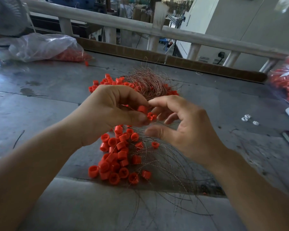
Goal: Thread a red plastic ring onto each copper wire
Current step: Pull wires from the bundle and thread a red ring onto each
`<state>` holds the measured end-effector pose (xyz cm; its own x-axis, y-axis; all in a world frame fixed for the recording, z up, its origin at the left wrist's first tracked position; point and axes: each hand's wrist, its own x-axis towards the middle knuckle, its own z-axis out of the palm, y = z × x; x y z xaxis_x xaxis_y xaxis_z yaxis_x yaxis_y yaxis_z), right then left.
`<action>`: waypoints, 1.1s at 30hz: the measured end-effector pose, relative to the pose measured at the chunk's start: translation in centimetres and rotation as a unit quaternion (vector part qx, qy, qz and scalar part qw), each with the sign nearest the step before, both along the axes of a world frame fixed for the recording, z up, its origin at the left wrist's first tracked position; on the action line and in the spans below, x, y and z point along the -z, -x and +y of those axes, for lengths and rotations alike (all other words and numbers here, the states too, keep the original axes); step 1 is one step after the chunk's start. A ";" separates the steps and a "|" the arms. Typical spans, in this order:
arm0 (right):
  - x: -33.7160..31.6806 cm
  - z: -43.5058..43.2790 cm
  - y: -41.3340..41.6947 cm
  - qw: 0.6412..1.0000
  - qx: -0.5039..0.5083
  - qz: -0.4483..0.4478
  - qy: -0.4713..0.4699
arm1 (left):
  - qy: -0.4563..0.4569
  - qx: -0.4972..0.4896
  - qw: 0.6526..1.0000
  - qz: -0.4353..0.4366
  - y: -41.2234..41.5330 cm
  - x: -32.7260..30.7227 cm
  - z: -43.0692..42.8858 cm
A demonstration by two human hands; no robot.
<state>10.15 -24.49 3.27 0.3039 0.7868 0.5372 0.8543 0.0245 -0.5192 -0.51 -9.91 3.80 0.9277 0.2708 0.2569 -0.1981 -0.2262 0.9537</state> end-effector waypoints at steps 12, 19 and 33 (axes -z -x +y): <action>0.5 0.4 -0.1 0.995 0.046 -0.049 -0.069 | 0.084 0.024 0.996 -0.014 -0.3 0.3 -0.5; 0.3 0.1 0.6 0.997 0.030 -0.053 -0.043 | 0.132 0.030 0.991 0.015 -0.4 0.5 -0.4; 1.2 0.7 0.7 0.990 0.041 -0.134 -0.012 | -0.093 0.058 0.994 0.006 0.3 0.9 -1.3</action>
<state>9.46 -23.83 2.03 0.2108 0.7514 0.6253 0.9609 -0.0417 -0.2738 -0.78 -11.25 2.86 0.9535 0.1108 0.2804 -0.2213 -0.3744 0.9005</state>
